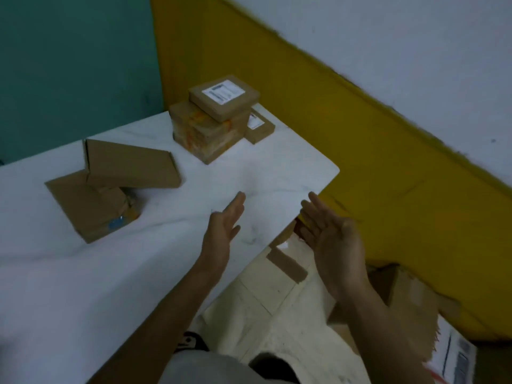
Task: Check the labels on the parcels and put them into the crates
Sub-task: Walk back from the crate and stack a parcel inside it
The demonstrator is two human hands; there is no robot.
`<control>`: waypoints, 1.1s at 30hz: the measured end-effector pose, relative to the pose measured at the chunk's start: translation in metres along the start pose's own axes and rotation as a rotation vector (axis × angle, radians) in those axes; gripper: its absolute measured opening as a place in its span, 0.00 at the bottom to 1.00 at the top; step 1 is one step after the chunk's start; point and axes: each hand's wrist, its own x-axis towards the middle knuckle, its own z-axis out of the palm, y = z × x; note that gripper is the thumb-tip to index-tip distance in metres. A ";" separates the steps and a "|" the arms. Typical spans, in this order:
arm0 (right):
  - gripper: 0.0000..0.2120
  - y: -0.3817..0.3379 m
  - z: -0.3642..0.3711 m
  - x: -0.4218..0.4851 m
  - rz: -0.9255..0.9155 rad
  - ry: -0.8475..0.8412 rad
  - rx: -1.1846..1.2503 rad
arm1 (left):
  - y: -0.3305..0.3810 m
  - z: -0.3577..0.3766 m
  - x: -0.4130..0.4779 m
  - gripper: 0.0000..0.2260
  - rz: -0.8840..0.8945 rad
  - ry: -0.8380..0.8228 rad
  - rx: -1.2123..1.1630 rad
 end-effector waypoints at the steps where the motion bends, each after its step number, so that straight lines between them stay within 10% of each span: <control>1: 0.23 -0.003 0.003 0.014 0.028 -0.008 0.010 | 0.006 -0.002 0.010 0.21 -0.012 0.023 0.015; 28: 0.19 -0.062 0.085 0.551 0.214 -0.526 -0.401 | 0.074 0.026 0.337 0.14 0.046 0.779 0.274; 33: 0.16 -0.066 0.078 0.537 -0.034 -0.732 -0.595 | 0.074 0.036 0.329 0.24 0.101 0.882 0.876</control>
